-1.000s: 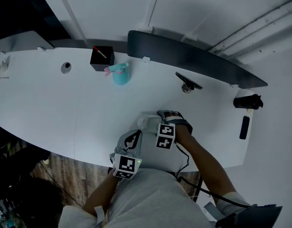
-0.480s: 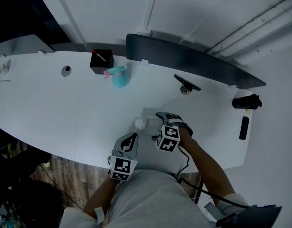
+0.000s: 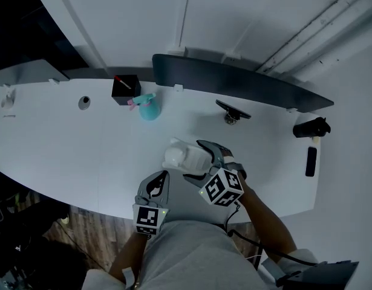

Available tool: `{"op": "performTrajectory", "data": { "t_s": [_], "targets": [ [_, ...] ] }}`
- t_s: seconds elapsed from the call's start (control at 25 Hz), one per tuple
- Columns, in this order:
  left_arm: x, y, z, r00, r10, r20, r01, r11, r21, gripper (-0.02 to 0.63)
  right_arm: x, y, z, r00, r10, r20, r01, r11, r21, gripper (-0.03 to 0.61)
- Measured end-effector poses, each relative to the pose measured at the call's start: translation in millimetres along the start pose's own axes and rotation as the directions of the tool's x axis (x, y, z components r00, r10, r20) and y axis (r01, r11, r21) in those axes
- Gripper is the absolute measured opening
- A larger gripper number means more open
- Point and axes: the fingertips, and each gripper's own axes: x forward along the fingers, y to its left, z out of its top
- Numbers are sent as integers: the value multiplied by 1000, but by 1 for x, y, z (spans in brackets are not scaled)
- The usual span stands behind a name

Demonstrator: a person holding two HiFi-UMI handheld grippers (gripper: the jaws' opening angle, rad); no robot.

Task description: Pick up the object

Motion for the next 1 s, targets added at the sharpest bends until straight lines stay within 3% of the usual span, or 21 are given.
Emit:
{"op": "performTrajectory", "data": {
  "t_s": [0.16, 0.28, 0.36, 0.44, 0.6, 0.68, 1.0],
  "targets": [
    [-6, 0, 29, 997, 12, 78, -13, 1000, 12, 2, -40, -18, 44, 973, -111, 203, 96, 992, 82, 505],
    [-12, -5, 56, 990, 0, 141, 0, 1000, 1, 2, -81, -32, 75, 914, -194, 357, 157, 979, 130, 505],
    [-18, -12, 77, 981, -17, 194, 20, 1000, -14, 2, -110, -35, 89, 883, -230, 409, 192, 972, 134, 505],
    [-27, -21, 101, 964, -58, 258, 66, 997, -26, 2, -135, -34, 96, 851, -278, 446, 228, 960, 162, 505],
    [-52, -47, 147, 904, -198, 379, 207, 978, 18, 3, -169, -37, 101, 786, -360, 503, 291, 933, 213, 505],
    [-57, -55, 156, 889, -233, 394, 231, 972, 53, 2, -178, -40, 98, 773, -384, 505, 314, 923, 221, 505],
    [-63, -72, 166, 868, -280, 411, 266, 959, 92, 2, -193, -40, 92, 754, -421, 504, 363, 907, 215, 505]
  ]
}}
